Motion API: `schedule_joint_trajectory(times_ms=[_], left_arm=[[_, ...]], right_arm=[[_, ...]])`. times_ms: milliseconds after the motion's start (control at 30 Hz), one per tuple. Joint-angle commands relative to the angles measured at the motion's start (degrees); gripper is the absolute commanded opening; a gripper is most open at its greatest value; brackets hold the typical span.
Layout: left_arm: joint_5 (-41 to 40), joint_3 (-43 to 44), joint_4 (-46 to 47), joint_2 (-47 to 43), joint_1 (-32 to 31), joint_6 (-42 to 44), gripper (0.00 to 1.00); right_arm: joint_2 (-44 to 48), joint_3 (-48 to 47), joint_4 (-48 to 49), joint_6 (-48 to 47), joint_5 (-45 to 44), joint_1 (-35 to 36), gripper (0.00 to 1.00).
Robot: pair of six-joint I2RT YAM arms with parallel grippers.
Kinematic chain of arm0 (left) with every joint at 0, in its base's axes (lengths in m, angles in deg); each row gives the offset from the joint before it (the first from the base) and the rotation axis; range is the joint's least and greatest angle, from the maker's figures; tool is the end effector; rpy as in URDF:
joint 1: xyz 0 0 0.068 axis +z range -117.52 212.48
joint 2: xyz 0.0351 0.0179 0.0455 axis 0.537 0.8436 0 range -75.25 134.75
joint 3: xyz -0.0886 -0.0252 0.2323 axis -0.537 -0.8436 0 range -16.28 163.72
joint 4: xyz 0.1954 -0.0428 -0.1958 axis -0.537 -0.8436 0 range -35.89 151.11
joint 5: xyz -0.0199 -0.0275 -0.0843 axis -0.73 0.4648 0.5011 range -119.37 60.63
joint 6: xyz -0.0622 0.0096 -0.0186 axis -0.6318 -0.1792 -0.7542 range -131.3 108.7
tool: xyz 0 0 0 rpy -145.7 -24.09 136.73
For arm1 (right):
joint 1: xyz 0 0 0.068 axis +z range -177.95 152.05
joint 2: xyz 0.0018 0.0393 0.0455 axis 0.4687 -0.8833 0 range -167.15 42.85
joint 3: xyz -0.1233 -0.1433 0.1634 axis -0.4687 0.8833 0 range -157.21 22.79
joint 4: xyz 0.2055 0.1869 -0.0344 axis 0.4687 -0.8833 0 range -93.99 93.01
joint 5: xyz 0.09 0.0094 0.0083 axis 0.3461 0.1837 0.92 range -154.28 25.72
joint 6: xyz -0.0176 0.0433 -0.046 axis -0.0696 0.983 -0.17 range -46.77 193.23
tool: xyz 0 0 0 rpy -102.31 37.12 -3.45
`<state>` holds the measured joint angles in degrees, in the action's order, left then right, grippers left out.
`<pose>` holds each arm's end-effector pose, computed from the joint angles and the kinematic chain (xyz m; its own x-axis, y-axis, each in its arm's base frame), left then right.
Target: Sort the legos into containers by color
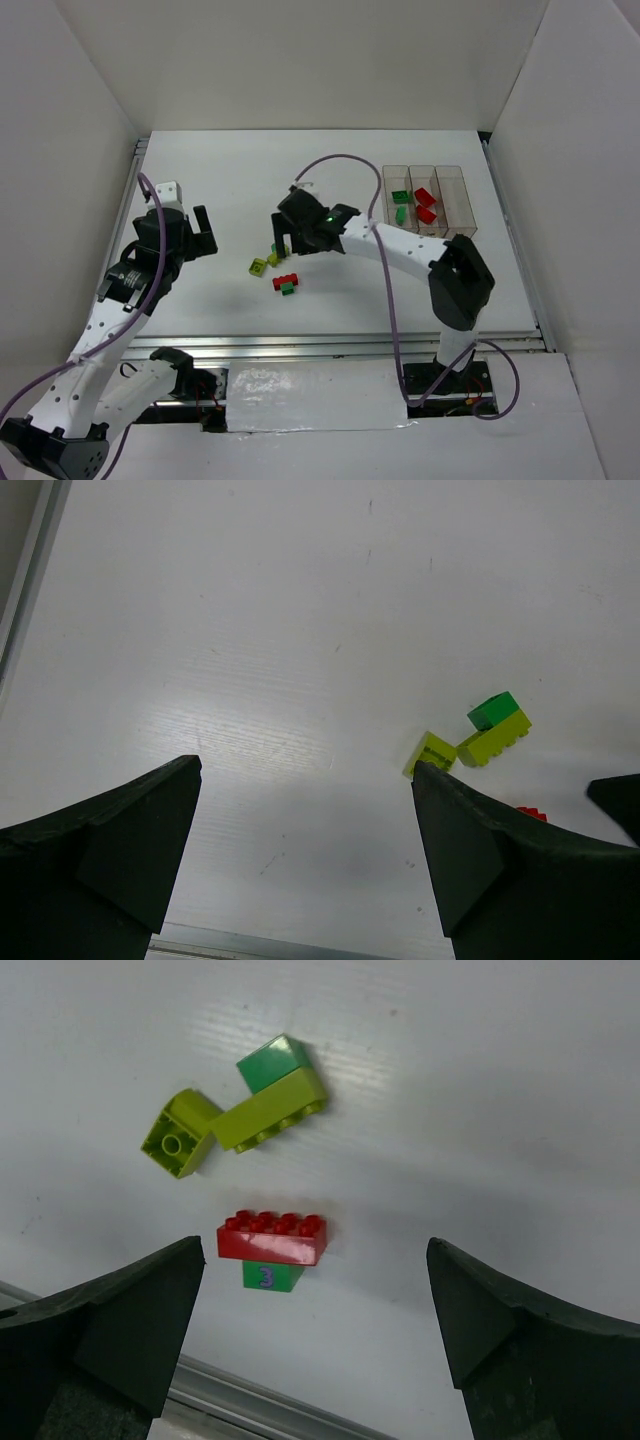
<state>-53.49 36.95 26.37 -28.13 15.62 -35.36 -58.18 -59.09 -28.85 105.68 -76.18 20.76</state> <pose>0.2161 -0.0434 0.3193 -0.3866 -0.2715 -0.8814 -0.2586 0.9493 -0.1790 0.2812 0.3040 0.2225 -0.7813 -0.0941 -0.6170 -0.2731 0.9405 0.2024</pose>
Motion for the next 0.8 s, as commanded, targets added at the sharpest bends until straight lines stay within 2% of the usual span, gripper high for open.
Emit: schedule_joint_trajectory(times_ms=[0, 133, 367, 600, 767], left_arm=[[-0.7, 0.5, 1.1, -0.5, 0.3, 0.1, 1.0], [-0.3, 0.4, 1.1, -0.8, 0.3, 0.2, 0.99], [0.0, 0.4, 1.2, -1.1, 0.3, 0.3, 0.99], [0.8, 0.3, 1.3, -1.1, 0.3, 0.6, 1.0], [1.4, 0.2, 1.4, -1.1, 0.3, 0.8, 1.0]], right_arm=[[-5.7, -6.3, -4.8, 4.5, -6.8, 4.5, 1.0], [-10.5, -9.3, -7.1, 6.0, -8.3, 7.6, 1.0], [-10.9, -5.9, -7.3, 9.0, -10.7, 12.4, 0.99], [-9.9, -0.9, -3.7, 10.2, -9.5, 13.8, 0.83], [-11.6, -0.8, -1.6, 8.1, -8.1, 13.8, 0.77]])
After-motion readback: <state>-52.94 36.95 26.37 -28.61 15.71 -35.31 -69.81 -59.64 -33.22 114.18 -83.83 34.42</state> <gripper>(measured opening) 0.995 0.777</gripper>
